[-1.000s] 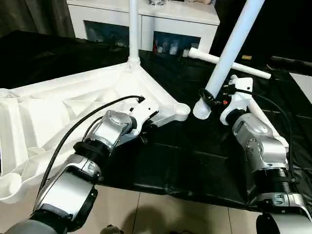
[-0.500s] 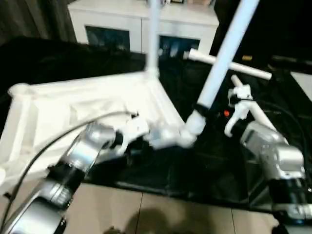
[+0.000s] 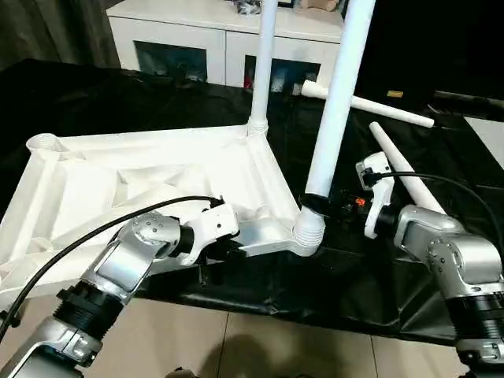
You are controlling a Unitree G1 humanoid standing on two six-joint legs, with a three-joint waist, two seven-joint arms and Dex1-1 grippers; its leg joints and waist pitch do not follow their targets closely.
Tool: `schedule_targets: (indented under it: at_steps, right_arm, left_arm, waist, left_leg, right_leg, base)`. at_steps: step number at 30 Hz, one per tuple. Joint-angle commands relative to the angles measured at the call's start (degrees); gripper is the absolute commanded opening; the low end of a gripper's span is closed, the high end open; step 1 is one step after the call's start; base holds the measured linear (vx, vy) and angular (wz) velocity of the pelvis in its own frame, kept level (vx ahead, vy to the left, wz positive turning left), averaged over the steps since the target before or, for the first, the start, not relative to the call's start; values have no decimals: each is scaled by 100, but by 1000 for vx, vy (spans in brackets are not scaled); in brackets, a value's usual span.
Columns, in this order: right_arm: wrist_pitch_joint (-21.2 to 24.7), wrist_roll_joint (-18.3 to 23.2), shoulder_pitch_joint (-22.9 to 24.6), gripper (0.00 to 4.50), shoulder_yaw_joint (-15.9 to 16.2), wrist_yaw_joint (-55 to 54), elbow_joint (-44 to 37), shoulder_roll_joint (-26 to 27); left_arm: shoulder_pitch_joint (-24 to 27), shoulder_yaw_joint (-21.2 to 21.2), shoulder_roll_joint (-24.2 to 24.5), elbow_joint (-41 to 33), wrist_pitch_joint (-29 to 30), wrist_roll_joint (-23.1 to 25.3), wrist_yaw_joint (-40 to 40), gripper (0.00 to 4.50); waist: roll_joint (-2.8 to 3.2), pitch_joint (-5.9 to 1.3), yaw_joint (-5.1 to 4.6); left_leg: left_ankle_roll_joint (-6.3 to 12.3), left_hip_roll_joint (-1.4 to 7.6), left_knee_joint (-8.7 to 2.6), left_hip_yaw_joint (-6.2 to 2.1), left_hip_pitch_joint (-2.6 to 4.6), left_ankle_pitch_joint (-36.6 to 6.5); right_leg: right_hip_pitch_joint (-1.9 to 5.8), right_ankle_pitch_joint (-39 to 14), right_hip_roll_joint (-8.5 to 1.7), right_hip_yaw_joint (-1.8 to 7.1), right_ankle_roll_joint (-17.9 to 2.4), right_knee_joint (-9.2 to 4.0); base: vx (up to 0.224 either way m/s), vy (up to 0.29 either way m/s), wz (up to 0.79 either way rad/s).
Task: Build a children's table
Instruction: Insert table leg to table base
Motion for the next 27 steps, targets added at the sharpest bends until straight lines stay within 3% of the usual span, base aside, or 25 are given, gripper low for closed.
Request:
schedule_targets:
  at_steps: [1, 7, 14, 18, 27]
  right_arm:
    - [141, -4, -32, 180, 75, 56, -75, -45]
    - [10, 2, -28, 180, -9, -93, 173, 187]
    - [-289, 65, 181, 180, -211, -143, 615, 402]
    - [-581, 190, 451, 180, -516, -194, 741, 582]
    - [-1317, 306, 844, 180, -939, -264, 896, 869]
  left_arm:
    - [29, 214, -12, -294, 23, -140, 177, 0]
    - [-28, 218, -44, -296, 73, -138, 168, 0]
    - [-63, 410, -156, -280, 239, -260, 314, 0]
    - [-119, 592, -257, -213, 344, -351, 490, 0]
    - [-267, 754, -366, -68, 392, -388, 635, 0]
  waist:
    - [-69, -379, 3]
    - [-59, -381, 1]
    - [-80, -364, -35]
    - [-86, -367, -22]
    - [-49, -373, -48]
  left_leg:
    - [143, 54, -388, -14, -7, -1398]
    - [148, 64, -400, -8, -8, -1389]
    - [117, 48, -389, -13, 10, -1593]
    - [137, 44, -387, -16, 22, -1643]
    - [159, 44, -404, -37, 9, -1750]
  right_leg:
    - [260, -3349, -319, 199, -87, -619]
    - [264, -3078, -316, 219, -223, -585]
    - [244, -3490, -331, 186, -114, -655]
    - [234, -3546, -325, 172, -78, -671]
    - [237, -3584, -343, 137, -59, -699]
  base:
    - [0, 0, 0]
    - [0, 0, 0]
    - [0, 0, 0]
    - [0, 0, 0]
    - [0, 0, 0]
